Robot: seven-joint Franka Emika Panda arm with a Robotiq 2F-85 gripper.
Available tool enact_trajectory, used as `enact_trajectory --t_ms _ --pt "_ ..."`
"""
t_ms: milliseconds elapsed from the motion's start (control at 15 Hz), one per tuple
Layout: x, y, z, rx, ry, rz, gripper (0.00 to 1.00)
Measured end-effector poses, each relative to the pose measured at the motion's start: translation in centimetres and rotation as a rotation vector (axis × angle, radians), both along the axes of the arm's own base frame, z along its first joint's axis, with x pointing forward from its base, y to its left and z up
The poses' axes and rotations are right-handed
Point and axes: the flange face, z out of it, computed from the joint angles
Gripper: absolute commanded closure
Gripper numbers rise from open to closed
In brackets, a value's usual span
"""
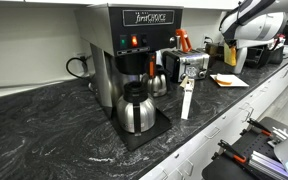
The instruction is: Remove the piece of bread from the toaster.
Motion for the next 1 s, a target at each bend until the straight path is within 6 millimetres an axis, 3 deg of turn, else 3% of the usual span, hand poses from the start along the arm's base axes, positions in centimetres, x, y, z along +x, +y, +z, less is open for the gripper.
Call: enact_trajectory --t_ms 467,1000 --pt "-3.2 -6.6 0.3 -0.026 0.087 -0.046 0.97" --pt "-3.6 -8.7 -1.4 -0.032 0.206 0.009 0.97"
